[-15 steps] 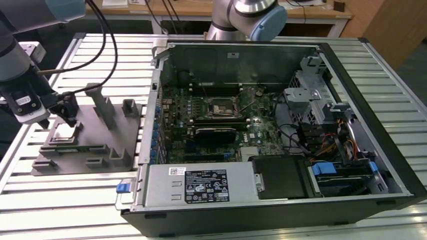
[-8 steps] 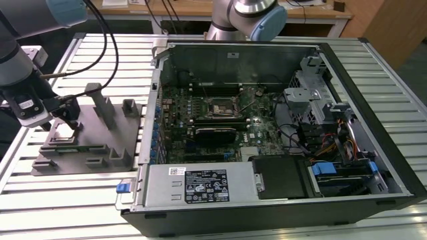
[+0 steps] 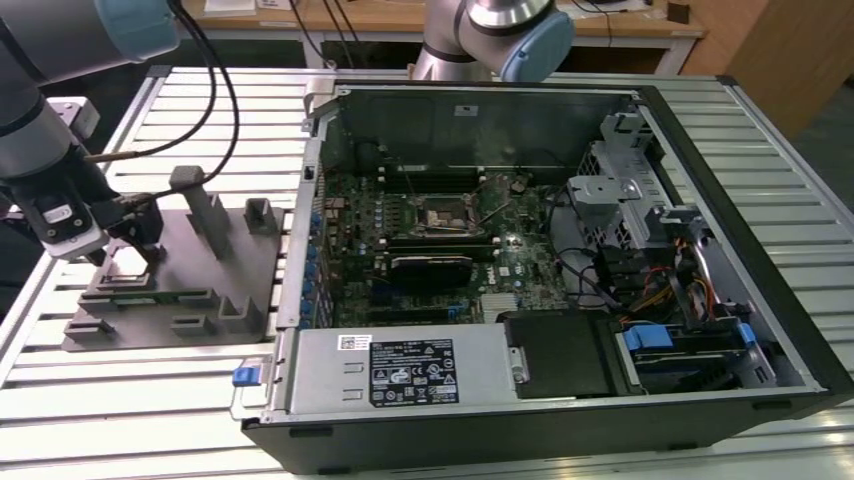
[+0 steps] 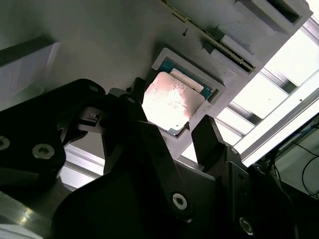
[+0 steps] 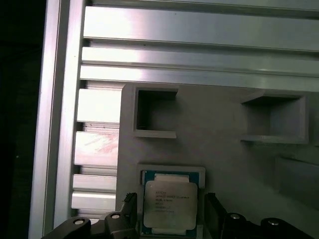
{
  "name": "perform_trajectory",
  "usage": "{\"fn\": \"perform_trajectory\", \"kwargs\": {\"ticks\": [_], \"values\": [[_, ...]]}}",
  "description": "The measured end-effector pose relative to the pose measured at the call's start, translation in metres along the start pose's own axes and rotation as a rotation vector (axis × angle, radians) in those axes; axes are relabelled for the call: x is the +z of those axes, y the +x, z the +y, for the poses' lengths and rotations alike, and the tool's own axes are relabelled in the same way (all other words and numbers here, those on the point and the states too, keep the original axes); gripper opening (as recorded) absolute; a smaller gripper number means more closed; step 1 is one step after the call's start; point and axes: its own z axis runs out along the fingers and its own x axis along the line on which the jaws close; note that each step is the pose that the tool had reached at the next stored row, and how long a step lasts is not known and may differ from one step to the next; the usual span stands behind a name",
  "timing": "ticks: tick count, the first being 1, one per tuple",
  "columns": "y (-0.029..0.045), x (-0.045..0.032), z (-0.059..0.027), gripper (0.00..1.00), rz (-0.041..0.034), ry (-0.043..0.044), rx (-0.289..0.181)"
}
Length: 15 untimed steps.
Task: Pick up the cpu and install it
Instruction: 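Pick up the cpu and move it towards the insertion slot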
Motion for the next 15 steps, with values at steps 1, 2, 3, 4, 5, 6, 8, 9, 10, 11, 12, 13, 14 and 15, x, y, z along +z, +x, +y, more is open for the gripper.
{"fn": "perform_trajectory", "kwargs": {"ticks": [1,2,3,4,5,6,8,9,10,11,12,13,14,15], "values": [[-0.0001,0.0004,0.0000,0.65,0.0001,0.0000,0.000],[-0.0001,0.0009,-0.0001,0.65,0.0001,0.0000,0.000],[-0.0002,0.0014,-0.0001,0.65,0.0000,0.0000,0.000],[-0.0002,0.0020,-0.0001,0.65,-0.0001,-0.0001,0.000],[-0.0002,0.0027,-0.0001,0.65,0.0000,-0.0001,0.000],[-0.0002,0.0032,-0.0002,0.65,0.0000,0.0000,0.000],[-0.0004,0.0044,-0.0002,0.65,-0.0001,-0.0001,0.000],[-0.0005,0.0050,-0.0003,0.65,-0.0001,-0.0001,0.000],[-0.0007,0.0056,-0.0003,0.65,0.0000,0.0000,0.000],[-0.0010,0.0062,-0.0003,0.65,0.0000,0.0000,0.000],[-0.0010,0.0068,-0.0004,0.65,-0.0001,-0.0001,0.000],[-0.0011,0.0071,-0.0004,0.65,0.0001,0.0000,0.000],[-0.0011,0.0072,-0.0004,0.65,0.0003,0.0001,0.000],[-0.0011,0.0074,-0.0004,0.65,0.0002,0.0001,0.000]]}}
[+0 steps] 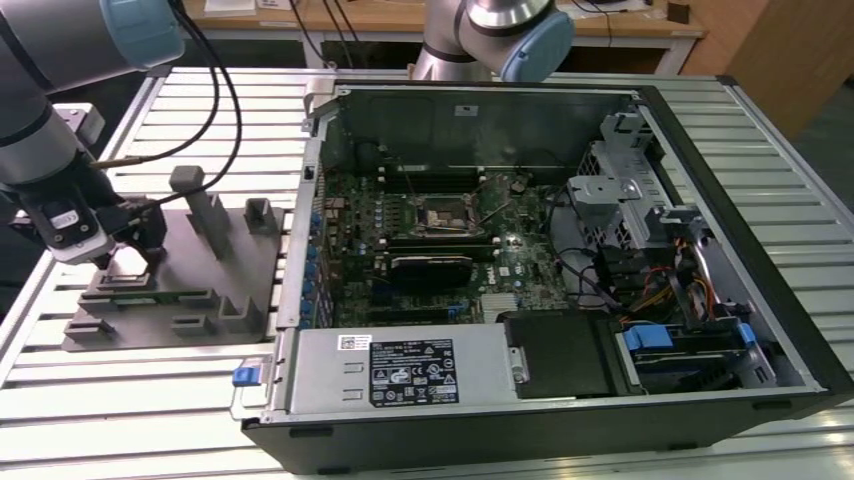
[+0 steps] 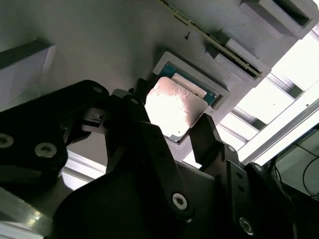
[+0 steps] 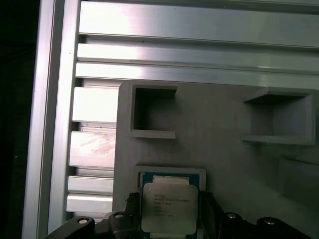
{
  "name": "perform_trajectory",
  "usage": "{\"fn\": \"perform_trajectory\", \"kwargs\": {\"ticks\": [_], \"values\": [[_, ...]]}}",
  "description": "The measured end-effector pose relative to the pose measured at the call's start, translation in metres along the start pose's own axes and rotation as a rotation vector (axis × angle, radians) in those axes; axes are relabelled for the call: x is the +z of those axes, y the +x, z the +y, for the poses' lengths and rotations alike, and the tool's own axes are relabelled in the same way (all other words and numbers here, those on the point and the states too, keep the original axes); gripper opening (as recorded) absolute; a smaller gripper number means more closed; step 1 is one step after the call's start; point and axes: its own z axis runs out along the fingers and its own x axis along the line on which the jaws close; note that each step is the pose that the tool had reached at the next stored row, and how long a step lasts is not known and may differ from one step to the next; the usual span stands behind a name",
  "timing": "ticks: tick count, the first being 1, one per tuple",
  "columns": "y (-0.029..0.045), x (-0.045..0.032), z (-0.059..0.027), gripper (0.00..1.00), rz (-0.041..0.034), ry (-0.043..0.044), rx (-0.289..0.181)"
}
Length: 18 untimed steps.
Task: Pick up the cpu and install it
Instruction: 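Pick up the cpu and move it towards the insertion slot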
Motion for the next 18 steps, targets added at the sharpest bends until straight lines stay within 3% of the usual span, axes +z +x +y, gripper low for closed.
{"fn": "perform_trajectory", "kwargs": {"ticks": [4,14,18], "values": [[0.0000,0.0002,0.0000,0.53,0.0000,0.0000,0.000],[-0.0001,0.0004,0.0000,0.53,-0.0004,-0.0002,0.000],[-0.0001,-0.0009,0.0000,0.60,-0.0003,0.0009,0.000]]}}
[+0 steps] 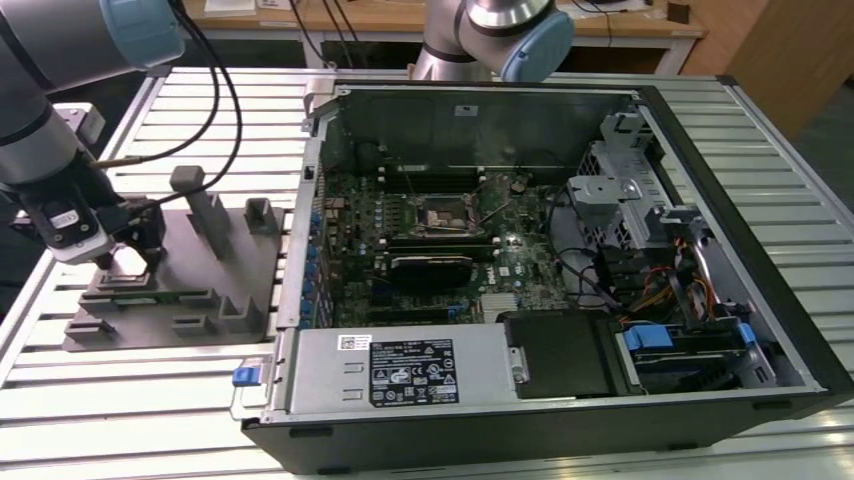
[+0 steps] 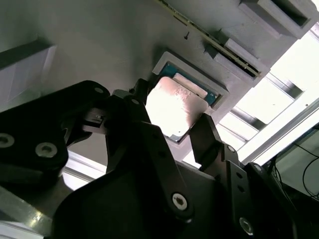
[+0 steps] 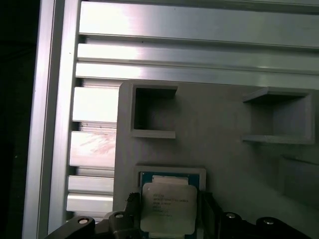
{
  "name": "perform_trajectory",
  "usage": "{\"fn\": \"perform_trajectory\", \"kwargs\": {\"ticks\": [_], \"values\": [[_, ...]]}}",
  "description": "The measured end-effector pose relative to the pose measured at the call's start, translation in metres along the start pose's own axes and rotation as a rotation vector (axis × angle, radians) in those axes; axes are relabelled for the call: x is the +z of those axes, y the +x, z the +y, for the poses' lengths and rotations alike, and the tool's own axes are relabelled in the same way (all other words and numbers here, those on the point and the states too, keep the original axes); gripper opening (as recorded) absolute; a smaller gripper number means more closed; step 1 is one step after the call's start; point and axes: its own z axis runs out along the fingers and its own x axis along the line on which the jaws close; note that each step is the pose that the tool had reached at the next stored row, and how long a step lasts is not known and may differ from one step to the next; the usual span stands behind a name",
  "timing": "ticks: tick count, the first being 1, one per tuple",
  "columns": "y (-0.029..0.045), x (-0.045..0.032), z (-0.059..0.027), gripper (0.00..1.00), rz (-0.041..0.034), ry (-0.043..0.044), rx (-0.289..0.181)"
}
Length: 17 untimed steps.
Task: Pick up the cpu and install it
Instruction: 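Pick up the cpu and move it towards the insertion slot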
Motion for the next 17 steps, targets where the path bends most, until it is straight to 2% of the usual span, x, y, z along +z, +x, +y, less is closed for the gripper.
{"fn": "perform_trajectory", "kwargs": {"ticks": [7,10,17], "values": [[0.0006,-0.0011,0.0001,0.60,-0.0010,0.0032,0.000],[0.0019,-0.0010,0.0002,0.60,-0.0050,0.0046,0.000],[0.0022,-0.0006,0.0001,0.60,-0.0056,0.0046,0.000]]}}
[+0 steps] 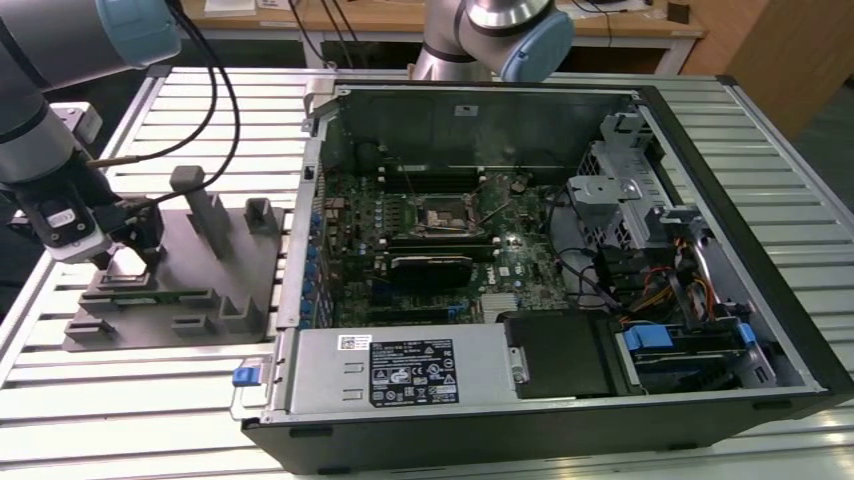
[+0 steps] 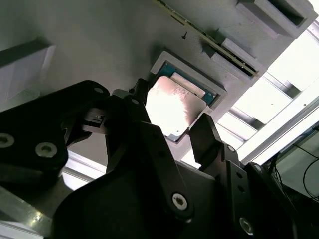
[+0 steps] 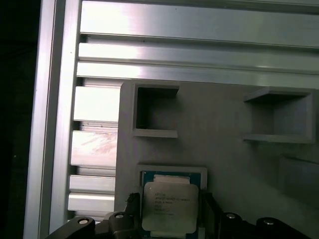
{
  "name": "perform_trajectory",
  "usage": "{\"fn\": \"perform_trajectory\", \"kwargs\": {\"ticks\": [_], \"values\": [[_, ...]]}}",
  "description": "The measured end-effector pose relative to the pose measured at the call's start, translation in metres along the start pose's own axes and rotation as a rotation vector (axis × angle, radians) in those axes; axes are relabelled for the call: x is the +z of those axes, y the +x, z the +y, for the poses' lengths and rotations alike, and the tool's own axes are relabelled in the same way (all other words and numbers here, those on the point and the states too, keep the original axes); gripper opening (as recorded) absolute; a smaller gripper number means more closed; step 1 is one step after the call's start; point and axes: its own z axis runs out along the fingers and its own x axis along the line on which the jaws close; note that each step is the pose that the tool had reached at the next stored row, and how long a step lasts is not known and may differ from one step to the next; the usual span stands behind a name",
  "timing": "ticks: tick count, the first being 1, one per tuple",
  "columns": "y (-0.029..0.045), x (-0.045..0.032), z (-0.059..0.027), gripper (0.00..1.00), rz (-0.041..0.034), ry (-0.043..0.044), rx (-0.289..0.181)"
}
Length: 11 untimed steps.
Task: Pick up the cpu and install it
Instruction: 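Pick up the cpu and move it towards the insertion slot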
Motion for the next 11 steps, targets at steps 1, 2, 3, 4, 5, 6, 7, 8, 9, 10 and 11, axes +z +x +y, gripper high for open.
{"fn": "perform_trajectory", "kwargs": {"ticks": [1,2,3,4,5,6,7,8,9,10,11], "values": [[0.0002,0.0001,0.0000,0.60,-0.0002,0.0000,0.000],[0.0003,0.0001,0.0000,0.60,-0.0004,0.0000,0.000],[0.0003,0.0002,0.0000,0.60,-0.0005,0.0000,0.000],[0.0002,0.0002,0.0000,0.60,-0.0005,0.0001,0.000],[0.0003,0.0001,0.0000,0.53,-0.0005,0.0003,0.000],[0.0003,0.0001,0.0000,0.53,-0.0005,0.0003,0.000],[0.0003,0.0001,0.0000,0.53,-0.0004,0.0003,0.000],[0.0003,0.0001,0.0000,0.53,-0.0004,0.0004,0.000],[0.0002,-0.0001,0.0000,0.53,-0.0006,0.0002,0.000],[0.0002,-0.0009,0.0001,0.53,-0.0007,0.0002,0.000],[0.0002,-0.0022,0.0001,0.53,-0.0005,0.0003,0.000]]}}
